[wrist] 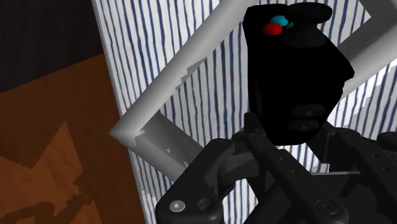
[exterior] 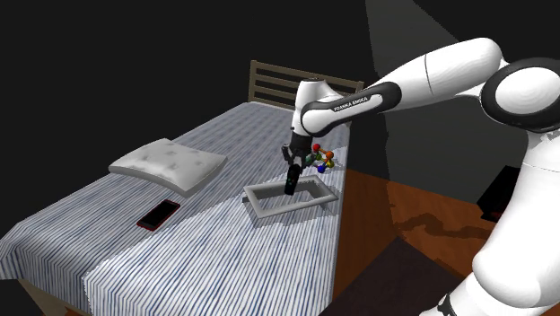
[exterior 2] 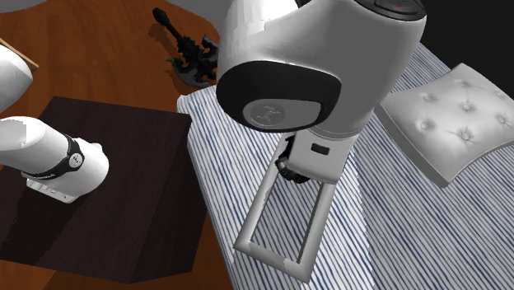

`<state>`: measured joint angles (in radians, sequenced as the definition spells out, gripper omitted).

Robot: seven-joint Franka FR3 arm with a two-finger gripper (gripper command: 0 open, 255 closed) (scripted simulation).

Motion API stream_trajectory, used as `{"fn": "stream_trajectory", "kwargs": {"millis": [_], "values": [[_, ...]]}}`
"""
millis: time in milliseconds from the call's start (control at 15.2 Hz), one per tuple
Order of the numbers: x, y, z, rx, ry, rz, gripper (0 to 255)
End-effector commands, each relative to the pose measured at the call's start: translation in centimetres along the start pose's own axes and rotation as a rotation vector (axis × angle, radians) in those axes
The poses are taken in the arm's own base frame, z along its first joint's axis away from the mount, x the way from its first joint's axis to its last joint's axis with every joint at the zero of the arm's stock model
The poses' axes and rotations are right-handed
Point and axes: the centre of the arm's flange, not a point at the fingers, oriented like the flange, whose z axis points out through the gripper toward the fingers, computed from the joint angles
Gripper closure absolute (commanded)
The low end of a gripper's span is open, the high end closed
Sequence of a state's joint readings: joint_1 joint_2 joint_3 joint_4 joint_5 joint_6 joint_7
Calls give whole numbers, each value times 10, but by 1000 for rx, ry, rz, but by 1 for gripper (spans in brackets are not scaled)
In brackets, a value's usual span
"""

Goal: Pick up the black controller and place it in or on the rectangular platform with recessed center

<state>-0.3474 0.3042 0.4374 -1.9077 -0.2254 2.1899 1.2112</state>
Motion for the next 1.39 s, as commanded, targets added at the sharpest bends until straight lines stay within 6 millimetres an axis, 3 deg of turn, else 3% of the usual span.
{"fn": "stream_trajectory", "kwargs": {"millis": [0,726,1254,1320], "values": [[2,1,9,0,0,-2,255],[-2,0,66,0,0,-2,255],[-2,0,66,0,0,-2,255],[-2,0,66,0,0,-2,0]]}}
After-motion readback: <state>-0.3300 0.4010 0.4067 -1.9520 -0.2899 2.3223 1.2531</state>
